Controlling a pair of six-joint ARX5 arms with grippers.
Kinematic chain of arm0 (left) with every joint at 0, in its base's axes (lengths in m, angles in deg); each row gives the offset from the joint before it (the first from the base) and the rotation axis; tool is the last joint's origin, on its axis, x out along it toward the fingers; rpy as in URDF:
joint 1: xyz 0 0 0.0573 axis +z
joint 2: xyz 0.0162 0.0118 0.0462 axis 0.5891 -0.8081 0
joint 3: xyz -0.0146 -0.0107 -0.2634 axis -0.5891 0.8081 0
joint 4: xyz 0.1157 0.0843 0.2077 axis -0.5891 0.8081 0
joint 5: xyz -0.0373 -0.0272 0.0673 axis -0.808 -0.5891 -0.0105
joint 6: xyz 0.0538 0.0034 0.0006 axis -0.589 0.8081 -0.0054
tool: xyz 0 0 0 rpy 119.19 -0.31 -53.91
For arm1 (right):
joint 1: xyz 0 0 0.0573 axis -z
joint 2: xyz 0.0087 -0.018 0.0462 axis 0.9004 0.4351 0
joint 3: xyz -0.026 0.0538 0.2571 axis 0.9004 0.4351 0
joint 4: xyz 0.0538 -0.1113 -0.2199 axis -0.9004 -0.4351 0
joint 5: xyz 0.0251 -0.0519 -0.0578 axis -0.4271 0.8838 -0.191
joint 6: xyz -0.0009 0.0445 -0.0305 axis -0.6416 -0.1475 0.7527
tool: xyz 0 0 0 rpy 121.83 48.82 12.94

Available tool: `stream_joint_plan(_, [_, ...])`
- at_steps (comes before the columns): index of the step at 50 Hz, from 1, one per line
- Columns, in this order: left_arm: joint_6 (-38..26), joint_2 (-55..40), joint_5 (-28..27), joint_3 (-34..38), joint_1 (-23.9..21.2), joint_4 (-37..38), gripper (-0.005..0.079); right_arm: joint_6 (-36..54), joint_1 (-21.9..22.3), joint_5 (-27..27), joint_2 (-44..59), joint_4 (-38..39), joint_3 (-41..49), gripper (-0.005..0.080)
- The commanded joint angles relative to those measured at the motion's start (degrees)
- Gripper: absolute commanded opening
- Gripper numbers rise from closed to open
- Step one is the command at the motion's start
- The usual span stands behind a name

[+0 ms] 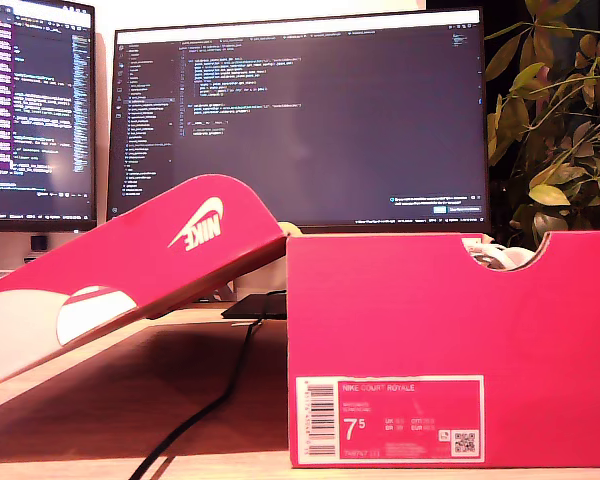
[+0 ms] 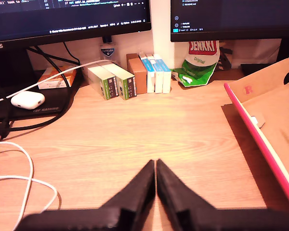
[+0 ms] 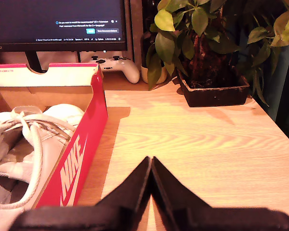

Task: Close the red shoebox by pushing the lid with your left arm and holding the box in place with your right arm

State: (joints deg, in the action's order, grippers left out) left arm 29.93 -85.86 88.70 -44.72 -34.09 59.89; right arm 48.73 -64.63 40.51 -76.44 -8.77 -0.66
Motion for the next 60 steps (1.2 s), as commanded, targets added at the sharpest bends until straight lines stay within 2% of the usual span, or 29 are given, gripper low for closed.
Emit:
stream_joint_plan(1, [1.46, 0.50, -0.13, 1.77, -0.09, 0.70, -0.0019, -0.26, 0.17, -0.07, -0.37, 0.61, 1.64, -0.0012])
stream_joint_plan(9, [4.39, 0.50, -0.13, 1.77, -0.09, 0.57, -0.0019, -0.31, 0.15, -0.09, -0.37, 0.81, 1.64, -0.0012])
stream_joint_plan(14, [8.59, 0.50, -0.22, 1.77, -0.09, 0.04, -0.0019, -1.79, 0.15, -0.09, -0.37, 2.25, 1.64, -0.0012])
stream_joint_plan(22, [16.57, 0.50, -3.41, 1.60, -0.09, -4.28, -0.0019, -12.55, 0.09, -1.18, -0.37, 6.05, 1.64, -0.0012])
stream_joint_plan(27, [18.27, 0.50, -6.12, 0.52, -0.09, -6.58, -0.0019, -18.27, 0.07, -3.19, -0.37, 8.63, 1.05, -0.0012])
stream_joint_plan(32, [19.85, 0.50, -7.19, -1.64, -0.09, -6.43, -0.0019, -19.91, 0.07, -5.66, -0.37, 10.49, -0.59, -0.0012])
stream_joint_plan(49, [22.73, -3.28, -12.26, -8.94, -0.09, -6.19, -0.0019, -20.59, 0.09, -6.25, 1.16, 4.96, -10.34, -0.0012])
stream_joint_plan(60, [22.64, -13.55, -16.52, -15.39, -0.09, -4.09, -0.0019, -17.27, 0.09, -6.56, 6.62, -0.13, -15.72, -0.0012])
